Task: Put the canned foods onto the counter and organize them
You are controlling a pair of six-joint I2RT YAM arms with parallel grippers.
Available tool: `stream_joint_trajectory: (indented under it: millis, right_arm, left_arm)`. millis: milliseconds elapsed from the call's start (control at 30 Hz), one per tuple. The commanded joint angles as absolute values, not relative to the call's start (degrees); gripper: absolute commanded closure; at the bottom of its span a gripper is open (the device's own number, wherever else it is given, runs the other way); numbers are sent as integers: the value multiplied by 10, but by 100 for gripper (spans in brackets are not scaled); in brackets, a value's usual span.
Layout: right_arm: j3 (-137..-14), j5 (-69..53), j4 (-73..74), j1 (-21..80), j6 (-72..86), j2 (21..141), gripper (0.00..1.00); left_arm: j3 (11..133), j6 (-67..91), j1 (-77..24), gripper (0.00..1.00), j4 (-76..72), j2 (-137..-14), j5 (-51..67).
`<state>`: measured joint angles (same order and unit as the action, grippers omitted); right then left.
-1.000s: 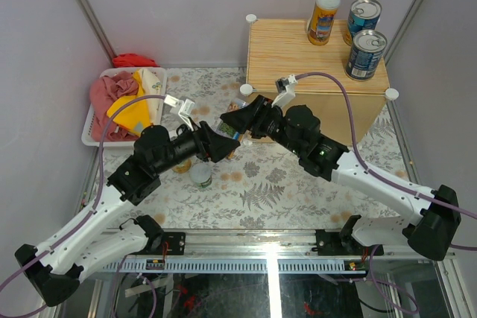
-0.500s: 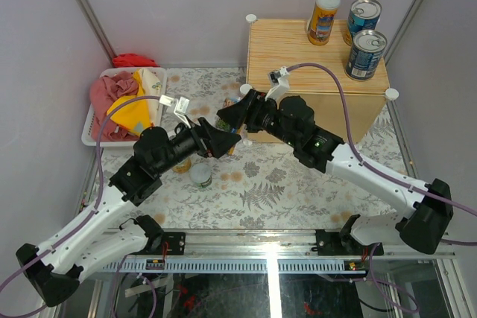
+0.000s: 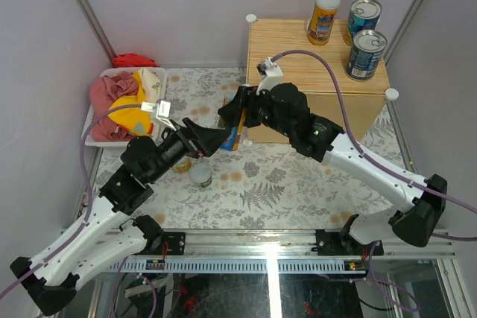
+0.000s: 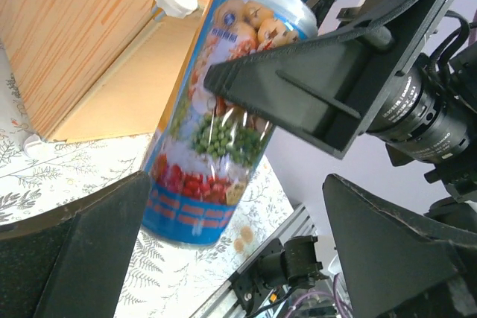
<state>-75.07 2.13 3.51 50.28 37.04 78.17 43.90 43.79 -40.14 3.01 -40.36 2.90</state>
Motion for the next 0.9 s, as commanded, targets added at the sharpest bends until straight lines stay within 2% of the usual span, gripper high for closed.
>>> stream_joint_trajectory:
  millis: [0,400,567,867]
  right_arm:
    - [-867,59,-12,505,282,779,100]
    - [-1014,206,-26,481,63,834,100]
    - [-1018,205,-49,404,53,840,100]
    - [-1006,230,-117,327,-30,858,100]
  left_arm:
    - [455,456,-404,0,39,-378,-14]
    - [454,468,-405,0,116,-333,-63]
    - [458,463,-404,0,145,-328,-82]
    - [456,452,-405,0,158,-331,-105]
